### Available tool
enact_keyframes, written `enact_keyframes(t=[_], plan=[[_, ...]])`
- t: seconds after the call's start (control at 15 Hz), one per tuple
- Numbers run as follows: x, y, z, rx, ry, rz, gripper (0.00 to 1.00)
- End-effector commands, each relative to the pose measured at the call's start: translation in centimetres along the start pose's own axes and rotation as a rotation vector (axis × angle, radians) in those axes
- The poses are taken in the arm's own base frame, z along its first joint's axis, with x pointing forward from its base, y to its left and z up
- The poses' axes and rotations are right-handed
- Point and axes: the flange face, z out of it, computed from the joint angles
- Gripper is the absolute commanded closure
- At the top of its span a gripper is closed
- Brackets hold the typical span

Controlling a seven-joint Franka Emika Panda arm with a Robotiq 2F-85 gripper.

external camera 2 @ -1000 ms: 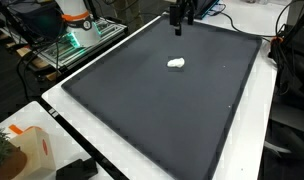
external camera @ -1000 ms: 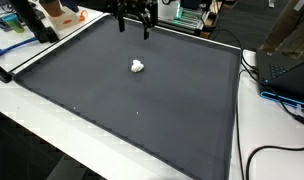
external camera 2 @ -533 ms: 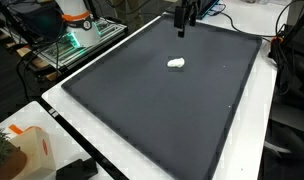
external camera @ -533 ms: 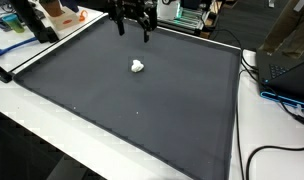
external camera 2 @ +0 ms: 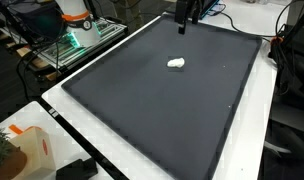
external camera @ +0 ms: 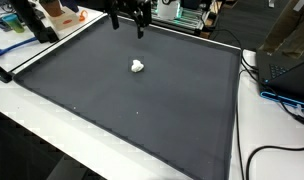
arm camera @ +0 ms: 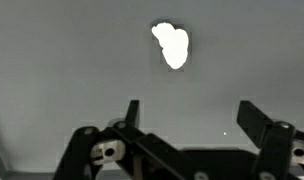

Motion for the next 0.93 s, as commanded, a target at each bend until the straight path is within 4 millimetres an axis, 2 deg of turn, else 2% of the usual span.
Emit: enact_keyframes(t=[0.0,0.2,0.47,0.53,0.73,0.87], plan=[[1.7,-0.3,-0.6,-0.026,-0.089,0.041,0.0],[2.8,-0.8,-1.2,-0.03,-0.139,0.036,0.0],[4.0,-1.2,-0.8,-0.041,-0.201,0.035,0.0],[3.0,-1.0,-1.4,-0.039,-0.169,0.019,0.0],[3.9,-1.1,-0.9,-0.038,-0.176,0.02,0.0],[5.0,-1.1,0.4,-0.058,-0.204,0.04,0.0]])
